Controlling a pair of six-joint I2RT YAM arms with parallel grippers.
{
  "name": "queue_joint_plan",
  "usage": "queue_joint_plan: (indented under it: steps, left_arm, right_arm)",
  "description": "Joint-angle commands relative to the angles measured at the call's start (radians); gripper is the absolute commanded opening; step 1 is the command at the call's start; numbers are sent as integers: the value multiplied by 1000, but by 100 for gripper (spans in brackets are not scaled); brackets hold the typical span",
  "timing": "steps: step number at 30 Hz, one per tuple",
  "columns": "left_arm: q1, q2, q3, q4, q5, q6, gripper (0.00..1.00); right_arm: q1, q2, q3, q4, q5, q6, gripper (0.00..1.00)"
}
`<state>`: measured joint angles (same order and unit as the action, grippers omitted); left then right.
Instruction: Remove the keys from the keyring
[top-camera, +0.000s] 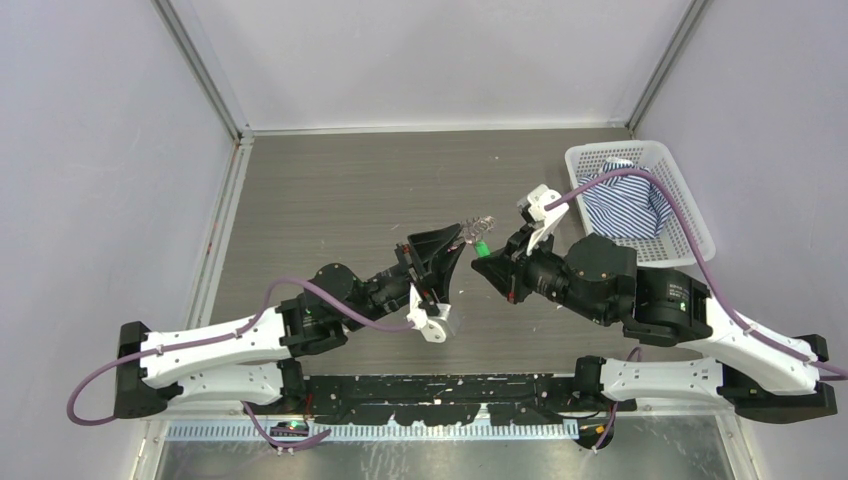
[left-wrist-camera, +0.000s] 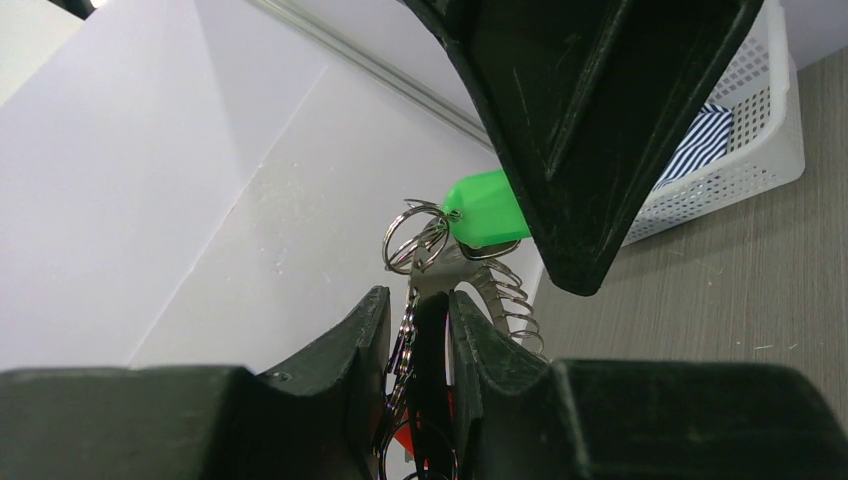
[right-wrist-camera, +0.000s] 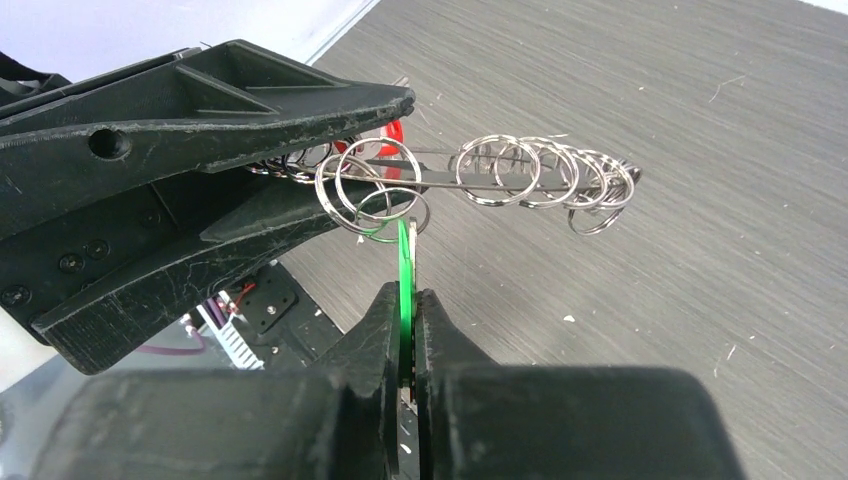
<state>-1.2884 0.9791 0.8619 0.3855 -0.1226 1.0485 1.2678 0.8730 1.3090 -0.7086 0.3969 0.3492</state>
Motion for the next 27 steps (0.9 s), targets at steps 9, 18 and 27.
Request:
queue_joint_plan:
  steps: [9, 18, 27]
  left_arm:
    - [-4, -53, 46, 28, 9, -2, 0]
    - [-4, -89, 43, -28, 11, -34, 0]
    - [-4, -101, 15, -15, -23, -111, 0]
  right_arm:
    - [1, -26, 15, -9, 56, 11, 1]
    - [0, -40, 18, -27, 95, -52, 1]
    - [-1, -77, 38, -11, 133, -120, 1]
